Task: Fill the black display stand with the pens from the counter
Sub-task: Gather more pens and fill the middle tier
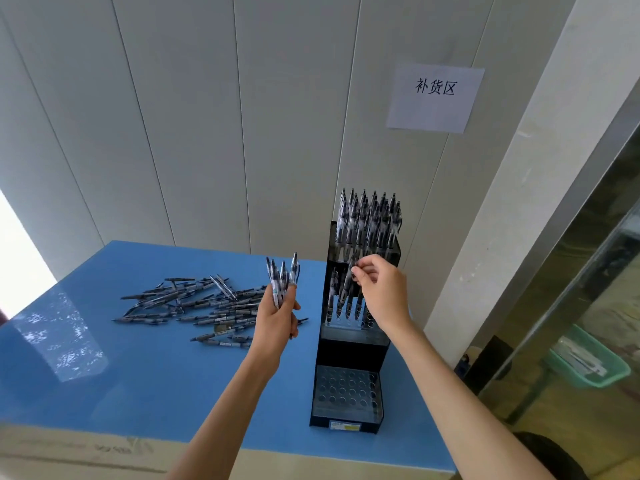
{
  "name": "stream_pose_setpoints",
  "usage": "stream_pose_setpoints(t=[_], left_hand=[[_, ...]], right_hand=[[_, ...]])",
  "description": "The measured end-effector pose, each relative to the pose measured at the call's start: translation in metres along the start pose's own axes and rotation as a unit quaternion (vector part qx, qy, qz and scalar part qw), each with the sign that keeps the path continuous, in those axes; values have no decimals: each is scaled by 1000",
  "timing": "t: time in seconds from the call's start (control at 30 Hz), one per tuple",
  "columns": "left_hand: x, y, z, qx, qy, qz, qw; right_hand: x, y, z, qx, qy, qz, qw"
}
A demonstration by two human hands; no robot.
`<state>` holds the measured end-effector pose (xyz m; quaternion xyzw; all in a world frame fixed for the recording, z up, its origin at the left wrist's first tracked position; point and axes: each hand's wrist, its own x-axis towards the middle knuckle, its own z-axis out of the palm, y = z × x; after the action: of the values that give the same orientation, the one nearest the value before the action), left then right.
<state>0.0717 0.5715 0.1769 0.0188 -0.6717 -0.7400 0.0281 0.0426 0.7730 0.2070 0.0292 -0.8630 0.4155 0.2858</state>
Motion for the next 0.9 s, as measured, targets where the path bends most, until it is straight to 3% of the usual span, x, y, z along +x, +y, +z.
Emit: stream_pose_setpoints(t=[0.37,0.73,0.9], left_hand=[[6,-2,2,-43,-26,-38,998],[4,4,13,-52,-22,-19,998],[6,9,22,-41,-28,-2,999]], right_hand=[[-2,7,9,-8,-28,33,999],[-12,21,11,-19,-69,72,995],[-6,6,-9,91,-71,101,988]])
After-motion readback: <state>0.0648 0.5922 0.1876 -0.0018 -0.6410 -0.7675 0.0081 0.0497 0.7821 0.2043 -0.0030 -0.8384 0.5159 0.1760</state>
